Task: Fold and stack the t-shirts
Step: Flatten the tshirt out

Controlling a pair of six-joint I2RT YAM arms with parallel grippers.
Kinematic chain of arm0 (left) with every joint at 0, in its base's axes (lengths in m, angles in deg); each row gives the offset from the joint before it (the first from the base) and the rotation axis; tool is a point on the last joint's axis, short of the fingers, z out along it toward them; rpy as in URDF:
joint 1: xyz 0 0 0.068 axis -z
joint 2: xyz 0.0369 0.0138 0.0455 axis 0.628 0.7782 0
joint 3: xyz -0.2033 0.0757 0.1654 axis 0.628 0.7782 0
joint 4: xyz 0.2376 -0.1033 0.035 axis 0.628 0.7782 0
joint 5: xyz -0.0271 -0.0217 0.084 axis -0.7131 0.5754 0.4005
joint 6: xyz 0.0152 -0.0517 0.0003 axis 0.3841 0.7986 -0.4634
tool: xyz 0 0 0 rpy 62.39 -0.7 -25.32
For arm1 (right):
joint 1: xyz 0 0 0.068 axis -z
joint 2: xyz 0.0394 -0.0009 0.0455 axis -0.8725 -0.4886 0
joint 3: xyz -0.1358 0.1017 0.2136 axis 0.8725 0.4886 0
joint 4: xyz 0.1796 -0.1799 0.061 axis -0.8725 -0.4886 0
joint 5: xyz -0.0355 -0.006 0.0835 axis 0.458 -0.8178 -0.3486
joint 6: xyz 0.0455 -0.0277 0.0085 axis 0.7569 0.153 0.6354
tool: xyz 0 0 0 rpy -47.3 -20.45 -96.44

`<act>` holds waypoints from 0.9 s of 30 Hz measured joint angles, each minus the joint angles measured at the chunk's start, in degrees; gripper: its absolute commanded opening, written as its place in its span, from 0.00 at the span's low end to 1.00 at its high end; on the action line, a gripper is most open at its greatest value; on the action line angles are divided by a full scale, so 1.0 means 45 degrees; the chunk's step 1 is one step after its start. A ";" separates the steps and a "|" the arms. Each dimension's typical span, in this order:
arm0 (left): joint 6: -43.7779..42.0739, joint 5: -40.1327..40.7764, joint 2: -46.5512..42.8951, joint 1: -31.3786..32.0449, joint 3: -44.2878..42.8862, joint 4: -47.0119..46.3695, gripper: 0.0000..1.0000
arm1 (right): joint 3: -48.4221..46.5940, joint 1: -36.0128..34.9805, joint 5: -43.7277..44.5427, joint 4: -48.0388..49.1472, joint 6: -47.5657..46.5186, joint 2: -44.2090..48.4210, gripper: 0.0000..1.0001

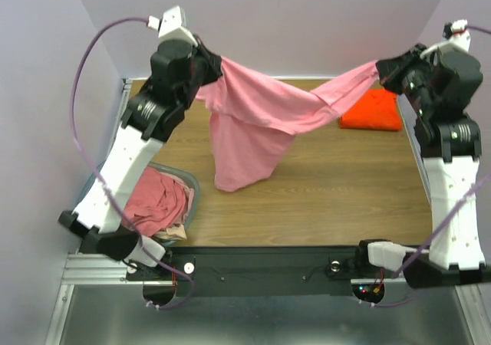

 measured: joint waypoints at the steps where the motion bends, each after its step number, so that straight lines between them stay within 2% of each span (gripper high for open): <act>1: -0.0063 -0.0223 0.1360 -0.0617 -0.1753 0.0029 0.00 | -0.0593 0.0000 0.0039 0.0112 -0.0102 -0.0636 0.00; 6: -0.0520 -0.1613 0.5746 -0.2550 -0.8325 0.0811 0.00 | -0.4022 0.0000 0.0272 0.0481 -0.0287 -0.4075 0.00; 8: -0.0661 -0.2069 0.6343 -0.2992 -0.9258 0.0777 0.00 | -0.5192 0.0000 0.0379 0.0510 -0.0282 -0.5037 0.00; 10: -0.0724 -0.2346 0.6062 -0.3099 -0.8801 0.0578 0.00 | -0.5727 0.0000 0.0573 0.0597 -0.0243 -0.5489 0.00; 13: -0.0787 -0.2705 0.4469 -0.3036 -0.6441 0.0092 0.00 | -0.5032 0.0000 0.1015 0.0709 -0.0155 -0.5013 0.00; 15: -0.0767 -0.2710 0.3434 -0.2953 -0.4881 -0.0087 0.00 | -0.3541 0.0000 0.1549 0.0967 -0.0136 -0.4051 0.00; 17: -0.0704 -0.2705 0.2191 -0.2880 -0.2798 -0.0282 0.00 | -0.1200 0.0005 0.2467 0.1107 -0.0194 -0.2657 0.00; 19: -0.0408 -0.2642 0.0801 -0.2744 0.0058 -0.0903 0.00 | 0.0821 0.0005 0.3308 0.0957 -0.0238 -0.1428 0.00; 21: 0.0257 -0.2341 -0.0719 -0.2341 0.3832 -0.1773 0.00 | 0.2837 0.0015 0.4031 0.1151 -0.0287 -0.0369 0.00; 24: 0.1676 -0.2147 -0.2331 -0.0350 0.9622 -0.2909 0.43 | 0.6047 0.0015 0.5343 0.0952 -0.0185 0.1224 0.00; 25: 0.2234 -0.2268 -0.2409 0.0316 1.0875 -0.3070 0.68 | 0.6824 0.0024 0.5693 0.0763 -0.0170 0.1569 0.07; 26: 0.2749 -0.2497 -0.2351 0.1132 1.2230 -0.3181 0.76 | 0.7679 0.0029 0.6101 0.0554 -0.0146 0.1841 0.14; 27: 0.3230 -0.2657 -0.2239 0.1690 1.2998 -0.3191 0.76 | 0.8063 0.0029 0.6280 0.0471 -0.0180 0.1909 0.22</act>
